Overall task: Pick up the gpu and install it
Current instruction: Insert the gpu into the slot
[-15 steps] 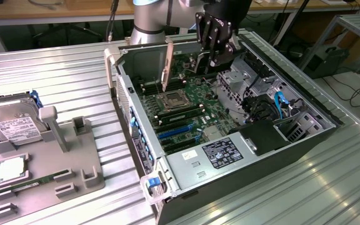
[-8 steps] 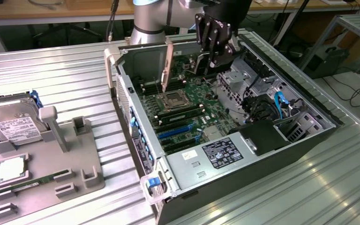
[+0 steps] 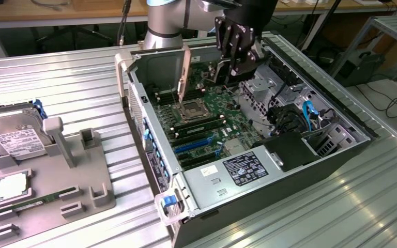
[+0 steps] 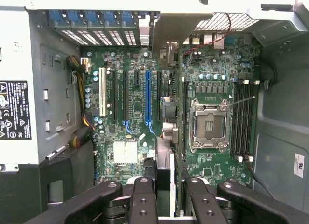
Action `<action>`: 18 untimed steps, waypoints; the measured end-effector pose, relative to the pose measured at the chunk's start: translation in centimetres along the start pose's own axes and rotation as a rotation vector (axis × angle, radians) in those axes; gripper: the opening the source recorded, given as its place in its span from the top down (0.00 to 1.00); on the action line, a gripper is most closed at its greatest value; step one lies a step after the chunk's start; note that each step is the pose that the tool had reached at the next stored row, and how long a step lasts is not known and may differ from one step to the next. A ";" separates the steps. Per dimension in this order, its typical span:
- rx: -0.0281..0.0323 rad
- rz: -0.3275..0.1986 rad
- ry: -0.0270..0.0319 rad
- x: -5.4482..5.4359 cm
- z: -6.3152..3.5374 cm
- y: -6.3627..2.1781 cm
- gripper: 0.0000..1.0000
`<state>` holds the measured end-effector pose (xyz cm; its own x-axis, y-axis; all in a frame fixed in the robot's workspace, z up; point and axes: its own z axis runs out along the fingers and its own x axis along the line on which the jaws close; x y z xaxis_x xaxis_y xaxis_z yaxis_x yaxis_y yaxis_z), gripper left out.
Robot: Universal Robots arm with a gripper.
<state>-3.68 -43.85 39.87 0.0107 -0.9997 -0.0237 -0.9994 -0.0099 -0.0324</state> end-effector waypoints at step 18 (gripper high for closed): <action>0.0000 0.000 -0.0001 0.0 0.62 0.02 0.72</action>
<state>-3.68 -43.85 39.25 0.0107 -0.9997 -0.0239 -0.9994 -0.0099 -0.0324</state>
